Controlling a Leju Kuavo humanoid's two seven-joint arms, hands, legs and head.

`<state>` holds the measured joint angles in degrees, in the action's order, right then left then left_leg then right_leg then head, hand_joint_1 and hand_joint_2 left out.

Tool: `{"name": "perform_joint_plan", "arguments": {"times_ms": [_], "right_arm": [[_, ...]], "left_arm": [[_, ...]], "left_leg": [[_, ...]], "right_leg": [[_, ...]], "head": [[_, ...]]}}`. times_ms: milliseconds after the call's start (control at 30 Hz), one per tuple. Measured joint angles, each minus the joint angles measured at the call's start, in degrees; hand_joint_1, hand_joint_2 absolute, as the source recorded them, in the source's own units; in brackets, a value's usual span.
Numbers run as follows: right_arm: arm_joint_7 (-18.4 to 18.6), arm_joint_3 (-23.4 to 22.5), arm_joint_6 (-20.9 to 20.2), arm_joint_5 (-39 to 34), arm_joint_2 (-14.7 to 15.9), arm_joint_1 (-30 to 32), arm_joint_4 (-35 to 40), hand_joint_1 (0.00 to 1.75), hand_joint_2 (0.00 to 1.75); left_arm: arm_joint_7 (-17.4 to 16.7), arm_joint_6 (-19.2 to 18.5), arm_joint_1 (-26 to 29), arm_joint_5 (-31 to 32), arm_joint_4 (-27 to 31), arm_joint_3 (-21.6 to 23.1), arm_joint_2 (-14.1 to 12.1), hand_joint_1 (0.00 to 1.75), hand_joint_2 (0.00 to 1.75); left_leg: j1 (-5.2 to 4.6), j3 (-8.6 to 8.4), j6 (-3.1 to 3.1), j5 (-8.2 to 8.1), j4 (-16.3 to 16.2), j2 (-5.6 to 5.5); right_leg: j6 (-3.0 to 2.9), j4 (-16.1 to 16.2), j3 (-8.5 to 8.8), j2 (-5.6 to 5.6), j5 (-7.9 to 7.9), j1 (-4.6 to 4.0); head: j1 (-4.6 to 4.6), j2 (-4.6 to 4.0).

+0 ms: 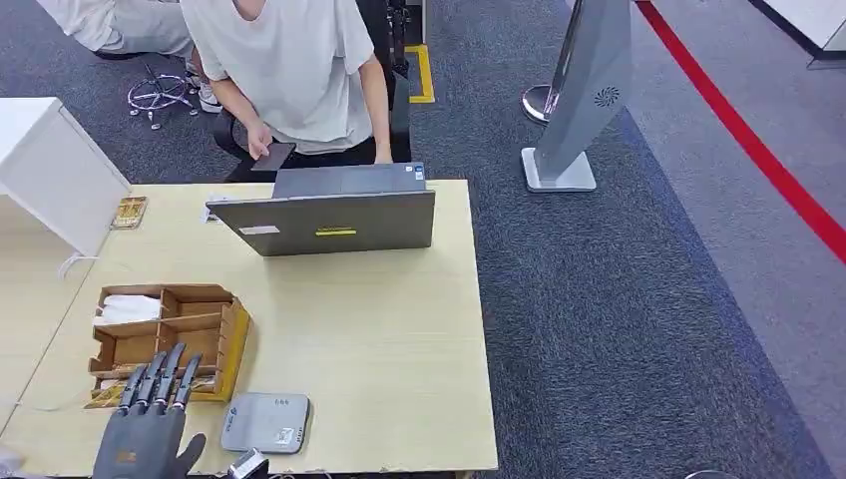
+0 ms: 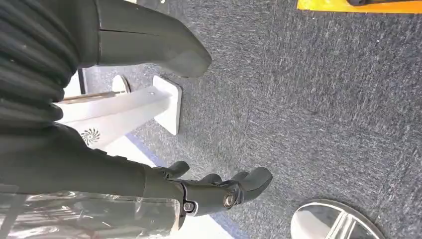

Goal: Pass the card to the sensor for recognition and then transmit it.

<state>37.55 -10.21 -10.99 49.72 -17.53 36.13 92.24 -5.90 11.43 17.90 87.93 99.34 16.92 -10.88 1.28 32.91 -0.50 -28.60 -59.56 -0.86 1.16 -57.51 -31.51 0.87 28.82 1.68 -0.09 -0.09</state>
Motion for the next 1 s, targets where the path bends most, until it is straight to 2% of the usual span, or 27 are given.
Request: {"name": "perform_joint_plan", "arguments": {"times_ms": [1000], "right_arm": [[0.0, -0.02, 0.2, -0.09, 0.0, 0.67, 0.28, 0.0, 1.75]], "left_arm": [[-1.77, 0.17, -2.38, 0.0, -3.65, -5.22, -1.33, 0.0, 1.75]], "left_leg": [[0.0, -0.01, 0.0, 0.0, 0.0, 0.0]], "right_leg": [[0.0, 0.0, -0.02, 0.01, 0.0, 0.0]], "head": [[0.0, 0.0]]}}
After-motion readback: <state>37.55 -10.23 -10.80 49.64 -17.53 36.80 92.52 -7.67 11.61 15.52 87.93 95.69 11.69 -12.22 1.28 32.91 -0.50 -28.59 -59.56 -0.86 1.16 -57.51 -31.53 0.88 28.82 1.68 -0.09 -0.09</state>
